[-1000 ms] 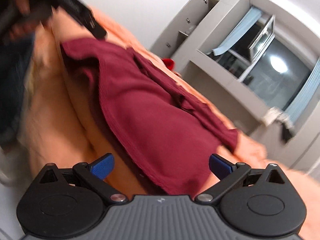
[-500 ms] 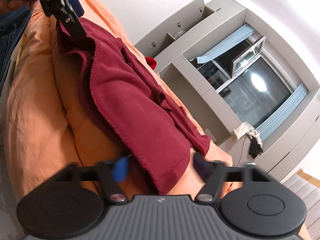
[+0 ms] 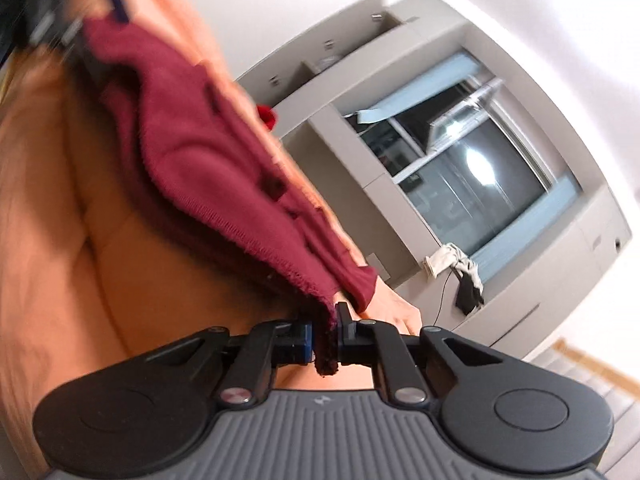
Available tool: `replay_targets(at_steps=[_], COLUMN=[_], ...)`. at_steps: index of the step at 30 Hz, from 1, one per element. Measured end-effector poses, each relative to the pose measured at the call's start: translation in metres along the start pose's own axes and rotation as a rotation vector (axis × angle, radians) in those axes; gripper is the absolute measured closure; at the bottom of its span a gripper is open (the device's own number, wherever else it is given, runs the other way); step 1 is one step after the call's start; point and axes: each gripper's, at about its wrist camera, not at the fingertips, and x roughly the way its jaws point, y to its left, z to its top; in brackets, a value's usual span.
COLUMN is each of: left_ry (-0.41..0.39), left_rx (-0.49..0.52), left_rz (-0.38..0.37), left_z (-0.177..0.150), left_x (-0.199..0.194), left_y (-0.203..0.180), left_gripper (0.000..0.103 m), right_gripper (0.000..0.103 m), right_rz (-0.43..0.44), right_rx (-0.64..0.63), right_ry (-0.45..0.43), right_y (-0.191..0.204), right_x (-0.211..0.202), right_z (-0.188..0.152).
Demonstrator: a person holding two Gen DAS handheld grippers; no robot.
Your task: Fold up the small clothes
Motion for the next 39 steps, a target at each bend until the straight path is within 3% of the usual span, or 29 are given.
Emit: replay_targets(at_steps=[5,9,12,14,16,19,21,23,27,34,39], left_ry=[-0.001,0.008,0.025,0.016,0.014,0.025,0.048,0.065,-0.023,-0.232,-0.214], left_rx=[0.133,0.201,0.173,0.134,0.11,0.071,0.046,0.025,-0.027,0.092,0.17], left_rz=[0.03,0.123,0.187,0.22,0.28,0.362,0.377,0.404,0.42,0.428,0.354], left_z=[-0.002,0.002,0.006,0.009,0.012,0.014,0.015,0.015,0.023,0.049,0.045], left_x=[0.01,0.027,0.035,0.032,0.029,0.026,0.026,0.025,0.005,-0.071,-0.123], left_y=[-0.022,-0.032,-0.024,-0.016,-0.009,0.001,0.007,0.01,0.015,-0.007,-0.025], left_gripper=[0.001,0.003,0.019,0.038,0.048,0.052,0.068,0.096,0.097,0.098,0.098], right_gripper=[0.094,0.094,0.094,0.094,0.094,0.094,0.094,0.094,0.094,0.095,0.095], right_rz=[-0.027,-0.035,-0.047,-0.054,-0.055,-0.053,-0.054,-0.055,-0.061,-0.152,-0.125], right_rx=[0.211,0.337,0.376,0.386,0.39,0.39,0.373,0.355,0.339,0.422,0.41], right_ry=[-0.038,-0.054,-0.059,-0.055,-0.05,-0.046,-0.041,-0.033,-0.039,-0.097,-0.063], right_y=[-0.034,-0.063,-0.074,-0.076,-0.077,-0.078,-0.076,-0.072,-0.068,-0.095,-0.099], right_x=[-0.001,-0.006,-0.009,-0.01,-0.012,-0.015,-0.015,-0.016,-0.02,-0.077,-0.135], right_z=[0.011,0.008,0.004,-0.001,-0.004,-0.005,-0.004,-0.004,-0.005,-0.004,-0.011])
